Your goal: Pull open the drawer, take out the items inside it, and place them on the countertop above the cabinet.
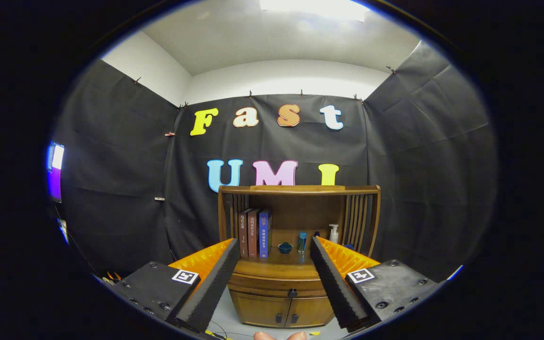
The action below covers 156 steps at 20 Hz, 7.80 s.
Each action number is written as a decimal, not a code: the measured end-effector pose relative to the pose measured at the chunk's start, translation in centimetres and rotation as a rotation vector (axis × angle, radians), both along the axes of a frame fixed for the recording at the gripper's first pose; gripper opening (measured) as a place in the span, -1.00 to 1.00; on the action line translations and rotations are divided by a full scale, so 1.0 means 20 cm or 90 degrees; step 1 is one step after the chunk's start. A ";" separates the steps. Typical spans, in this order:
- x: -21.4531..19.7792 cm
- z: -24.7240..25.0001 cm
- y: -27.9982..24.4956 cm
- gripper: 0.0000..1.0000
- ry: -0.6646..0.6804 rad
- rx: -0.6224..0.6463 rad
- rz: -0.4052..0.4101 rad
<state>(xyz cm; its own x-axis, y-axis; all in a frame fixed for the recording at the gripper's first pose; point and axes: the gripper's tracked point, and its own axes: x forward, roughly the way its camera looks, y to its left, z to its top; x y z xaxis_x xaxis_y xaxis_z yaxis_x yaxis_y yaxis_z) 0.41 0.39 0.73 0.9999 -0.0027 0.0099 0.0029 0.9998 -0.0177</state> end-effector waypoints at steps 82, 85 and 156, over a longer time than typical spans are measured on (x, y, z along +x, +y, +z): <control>0.36 -2.14 -0.32 -0.37 0.268 0.030 -0.078; 0.33 -2.14 -0.32 -0.37 0.271 0.026 -0.075; 0.95 -2.30 -0.34 -0.19 0.907 0.010 0.053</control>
